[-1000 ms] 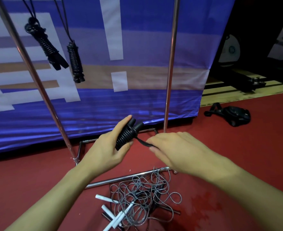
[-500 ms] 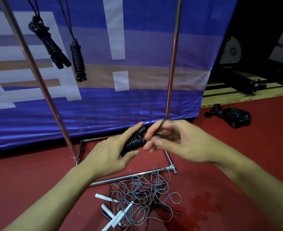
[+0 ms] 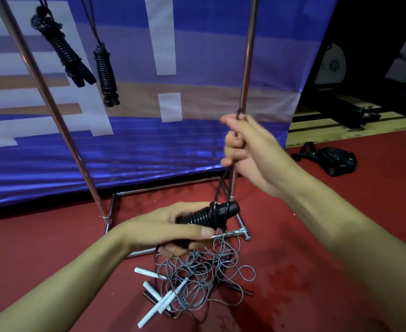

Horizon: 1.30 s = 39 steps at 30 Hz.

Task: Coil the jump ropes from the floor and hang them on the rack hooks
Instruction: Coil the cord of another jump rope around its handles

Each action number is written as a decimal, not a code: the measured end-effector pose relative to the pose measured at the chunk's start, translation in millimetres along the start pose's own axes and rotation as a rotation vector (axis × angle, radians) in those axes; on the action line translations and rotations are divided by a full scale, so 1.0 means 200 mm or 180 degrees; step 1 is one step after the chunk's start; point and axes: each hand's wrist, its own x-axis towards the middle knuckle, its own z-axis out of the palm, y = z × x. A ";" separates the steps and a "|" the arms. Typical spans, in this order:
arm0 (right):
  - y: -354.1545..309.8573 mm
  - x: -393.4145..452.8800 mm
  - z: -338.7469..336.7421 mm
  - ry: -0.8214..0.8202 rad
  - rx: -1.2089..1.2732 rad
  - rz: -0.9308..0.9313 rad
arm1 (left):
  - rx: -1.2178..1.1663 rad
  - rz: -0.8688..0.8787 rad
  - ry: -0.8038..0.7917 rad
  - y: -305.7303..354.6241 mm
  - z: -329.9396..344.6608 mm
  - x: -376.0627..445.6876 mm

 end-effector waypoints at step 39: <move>0.21 -0.12 -0.14 -0.0636 -0.3164 -0.2020 | -0.0921 0.0266 0.0913 -0.03 -0.08 -0.02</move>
